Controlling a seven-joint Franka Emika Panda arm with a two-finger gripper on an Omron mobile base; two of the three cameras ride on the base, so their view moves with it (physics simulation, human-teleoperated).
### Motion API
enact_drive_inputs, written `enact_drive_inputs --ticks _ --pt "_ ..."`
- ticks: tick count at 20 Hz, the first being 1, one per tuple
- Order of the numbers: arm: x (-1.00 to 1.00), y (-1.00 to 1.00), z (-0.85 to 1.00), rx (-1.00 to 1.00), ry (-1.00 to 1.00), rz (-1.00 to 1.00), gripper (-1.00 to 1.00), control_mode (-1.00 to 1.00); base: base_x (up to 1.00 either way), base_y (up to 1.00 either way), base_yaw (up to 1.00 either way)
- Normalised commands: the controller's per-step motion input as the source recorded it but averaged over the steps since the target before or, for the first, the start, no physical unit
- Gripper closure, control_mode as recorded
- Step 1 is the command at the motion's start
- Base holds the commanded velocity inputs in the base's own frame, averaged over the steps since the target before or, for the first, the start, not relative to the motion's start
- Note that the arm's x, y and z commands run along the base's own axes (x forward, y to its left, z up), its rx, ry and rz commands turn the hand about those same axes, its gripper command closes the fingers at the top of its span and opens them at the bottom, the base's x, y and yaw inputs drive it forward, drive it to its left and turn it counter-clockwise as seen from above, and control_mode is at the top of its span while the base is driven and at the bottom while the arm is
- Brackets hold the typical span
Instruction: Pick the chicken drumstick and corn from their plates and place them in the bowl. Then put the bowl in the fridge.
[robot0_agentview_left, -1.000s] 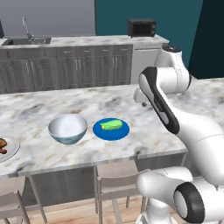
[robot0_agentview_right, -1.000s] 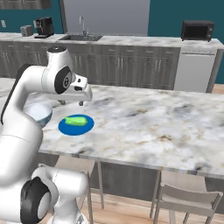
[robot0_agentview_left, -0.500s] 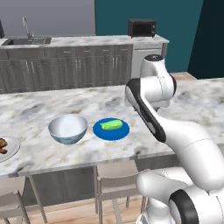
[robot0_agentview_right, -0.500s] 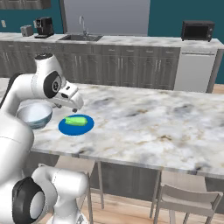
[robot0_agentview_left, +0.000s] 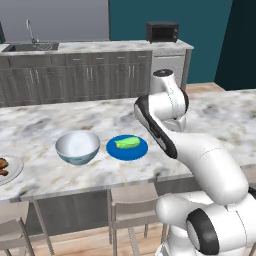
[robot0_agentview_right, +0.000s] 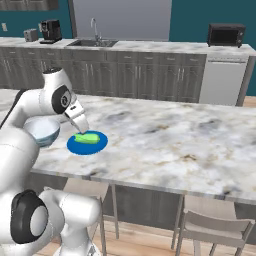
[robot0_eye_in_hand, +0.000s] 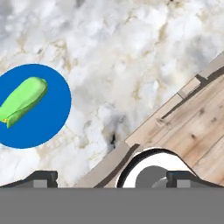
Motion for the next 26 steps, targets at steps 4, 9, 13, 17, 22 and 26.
enact_drive_inputs --ticks 4,9,13,17,22,26 --pt "0.37 0.00 -0.14 0.41 0.02 -0.17 -1.00 -1.00 0.00 0.00 0.00" --pt "0.39 0.01 -0.17 0.29 0.00 -0.07 -1.00 -1.00 0.00 0.00 0.00" --pt "0.44 0.04 -0.25 0.05 0.02 -0.03 -1.00 -1.00 0.00 0.00 0.00" --pt "0.47 0.11 -0.28 -0.13 0.17 -0.12 -1.00 -1.00 0.00 0.00 0.00" --pt "0.45 0.12 -0.29 -0.15 0.22 -0.13 -1.00 -1.00 0.00 0.00 0.00" --pt "0.45 0.11 -0.27 -0.01 0.22 -0.07 -1.00 -1.00 0.00 0.00 0.00"
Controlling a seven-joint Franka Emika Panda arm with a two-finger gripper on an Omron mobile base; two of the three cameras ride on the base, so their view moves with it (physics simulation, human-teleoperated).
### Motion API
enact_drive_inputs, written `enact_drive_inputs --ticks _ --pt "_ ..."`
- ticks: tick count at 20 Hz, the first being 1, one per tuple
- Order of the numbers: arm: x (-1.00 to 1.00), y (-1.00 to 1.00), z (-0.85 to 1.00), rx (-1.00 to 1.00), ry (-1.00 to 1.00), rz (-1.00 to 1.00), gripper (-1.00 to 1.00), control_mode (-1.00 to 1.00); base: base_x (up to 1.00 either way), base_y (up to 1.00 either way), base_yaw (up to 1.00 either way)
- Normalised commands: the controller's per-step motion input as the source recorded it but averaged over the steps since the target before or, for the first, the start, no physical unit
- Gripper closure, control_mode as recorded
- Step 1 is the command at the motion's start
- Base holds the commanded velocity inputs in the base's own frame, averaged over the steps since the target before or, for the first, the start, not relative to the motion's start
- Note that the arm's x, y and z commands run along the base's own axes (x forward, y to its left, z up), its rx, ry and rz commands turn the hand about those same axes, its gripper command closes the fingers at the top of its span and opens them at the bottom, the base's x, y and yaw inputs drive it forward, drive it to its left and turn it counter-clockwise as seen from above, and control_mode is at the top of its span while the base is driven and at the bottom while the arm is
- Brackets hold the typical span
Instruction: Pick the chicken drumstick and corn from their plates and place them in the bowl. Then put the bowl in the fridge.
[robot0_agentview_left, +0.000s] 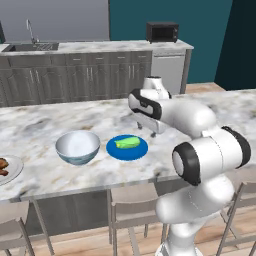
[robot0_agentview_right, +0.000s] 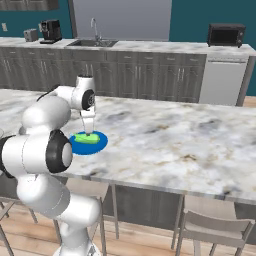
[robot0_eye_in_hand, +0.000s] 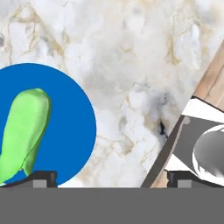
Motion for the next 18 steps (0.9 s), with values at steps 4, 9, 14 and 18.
enact_drive_inputs --ticks 4,9,14,18 --pt "0.36 0.10 -0.29 0.02 0.06 0.00 -1.00 -1.00 0.00 0.00 0.00" --pt "0.30 0.09 -0.33 0.05 0.00 0.00 -1.00 -1.00 0.00 0.00 0.00" --pt "0.22 0.08 -0.35 0.03 0.00 0.00 -1.00 -1.00 0.00 0.00 0.00" --pt "0.16 0.09 -0.35 0.02 0.00 0.00 -1.00 -1.00 0.00 0.00 0.00"
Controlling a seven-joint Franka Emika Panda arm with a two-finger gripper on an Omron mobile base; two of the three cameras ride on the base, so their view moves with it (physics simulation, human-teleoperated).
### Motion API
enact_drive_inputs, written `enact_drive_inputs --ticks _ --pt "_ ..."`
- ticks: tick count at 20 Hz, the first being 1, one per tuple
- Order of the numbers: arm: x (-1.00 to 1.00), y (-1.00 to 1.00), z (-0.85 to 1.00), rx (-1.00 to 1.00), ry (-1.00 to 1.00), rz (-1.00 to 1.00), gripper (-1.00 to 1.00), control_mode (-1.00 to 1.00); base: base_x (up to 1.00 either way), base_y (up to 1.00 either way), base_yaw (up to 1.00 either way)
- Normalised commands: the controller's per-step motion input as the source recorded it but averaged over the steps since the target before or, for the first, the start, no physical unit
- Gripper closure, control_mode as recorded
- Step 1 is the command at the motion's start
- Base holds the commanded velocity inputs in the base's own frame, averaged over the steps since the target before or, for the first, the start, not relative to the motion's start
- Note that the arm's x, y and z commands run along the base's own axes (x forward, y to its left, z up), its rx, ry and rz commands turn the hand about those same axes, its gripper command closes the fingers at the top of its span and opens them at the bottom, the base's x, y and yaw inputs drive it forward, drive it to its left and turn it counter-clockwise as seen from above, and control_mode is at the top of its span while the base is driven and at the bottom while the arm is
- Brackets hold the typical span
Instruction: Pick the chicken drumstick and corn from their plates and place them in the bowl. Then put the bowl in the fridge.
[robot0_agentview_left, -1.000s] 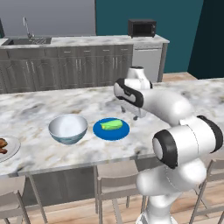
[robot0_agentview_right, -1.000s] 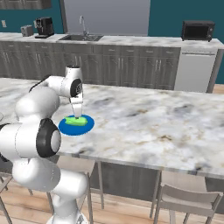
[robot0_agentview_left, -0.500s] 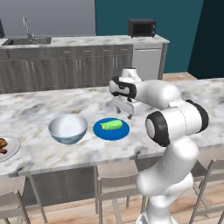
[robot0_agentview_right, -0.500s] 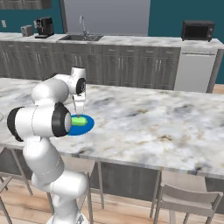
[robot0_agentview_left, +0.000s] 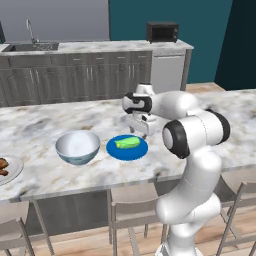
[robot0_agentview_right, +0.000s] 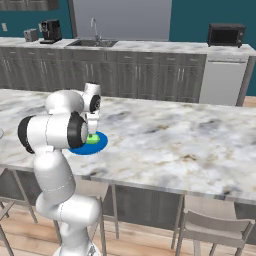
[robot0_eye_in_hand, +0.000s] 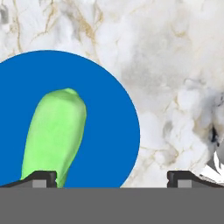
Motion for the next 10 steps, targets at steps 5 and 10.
enact_drive_inputs --ticks 5,10 --pt "0.19 0.07 -0.25 0.00 -0.10 0.00 -1.00 -1.00 0.00 0.00 0.00" --pt "0.14 0.07 -0.23 0.00 -0.11 0.00 -1.00 -1.00 0.00 0.00 0.00"
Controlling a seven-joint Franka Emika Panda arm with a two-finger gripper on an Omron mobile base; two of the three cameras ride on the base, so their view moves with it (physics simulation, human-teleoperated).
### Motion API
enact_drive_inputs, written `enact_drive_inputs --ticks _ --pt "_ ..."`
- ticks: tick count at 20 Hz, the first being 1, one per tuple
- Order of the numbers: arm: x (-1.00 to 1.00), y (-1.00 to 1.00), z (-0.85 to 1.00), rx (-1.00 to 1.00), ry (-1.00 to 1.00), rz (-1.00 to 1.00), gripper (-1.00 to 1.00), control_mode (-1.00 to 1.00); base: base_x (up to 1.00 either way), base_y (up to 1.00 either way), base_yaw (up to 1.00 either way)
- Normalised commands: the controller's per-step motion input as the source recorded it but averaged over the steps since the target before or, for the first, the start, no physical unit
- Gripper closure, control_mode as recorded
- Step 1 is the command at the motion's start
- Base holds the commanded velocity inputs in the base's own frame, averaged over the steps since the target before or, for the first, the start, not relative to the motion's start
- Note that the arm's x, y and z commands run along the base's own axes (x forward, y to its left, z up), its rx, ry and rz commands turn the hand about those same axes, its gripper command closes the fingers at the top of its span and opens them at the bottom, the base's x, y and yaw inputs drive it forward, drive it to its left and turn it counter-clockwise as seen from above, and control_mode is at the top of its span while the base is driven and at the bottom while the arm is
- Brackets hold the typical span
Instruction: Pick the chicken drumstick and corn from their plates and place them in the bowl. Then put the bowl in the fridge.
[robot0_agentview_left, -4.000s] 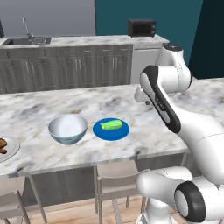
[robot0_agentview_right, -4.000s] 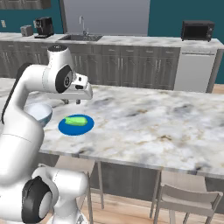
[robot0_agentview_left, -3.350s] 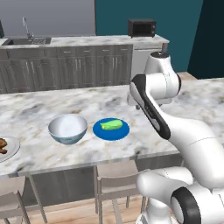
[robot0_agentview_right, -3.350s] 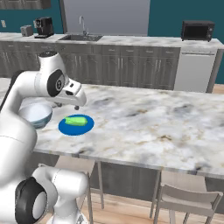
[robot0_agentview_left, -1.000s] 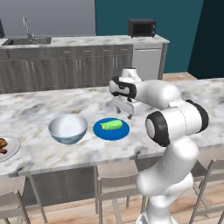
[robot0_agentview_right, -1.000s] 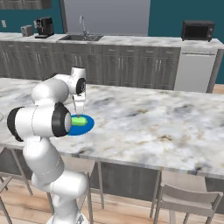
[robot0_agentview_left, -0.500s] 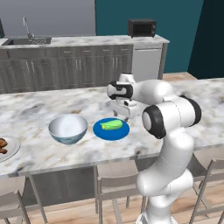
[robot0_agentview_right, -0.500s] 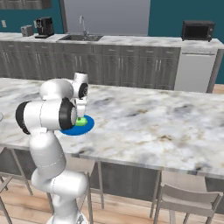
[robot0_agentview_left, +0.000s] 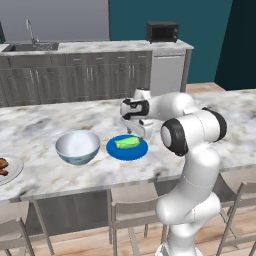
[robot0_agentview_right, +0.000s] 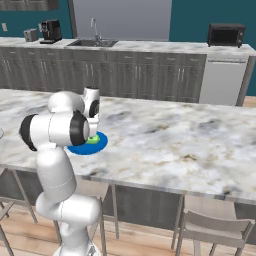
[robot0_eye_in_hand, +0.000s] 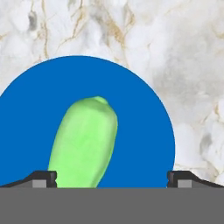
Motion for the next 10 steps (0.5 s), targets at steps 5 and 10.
enact_drive_inputs --ticks 5,10 --pt "0.12 0.06 -0.19 0.00 -0.06 0.00 -1.00 -1.00 0.00 0.00 0.00" --pt "0.16 0.05 -0.17 0.02 -0.01 0.00 -1.00 -1.00 0.00 0.00 0.00"
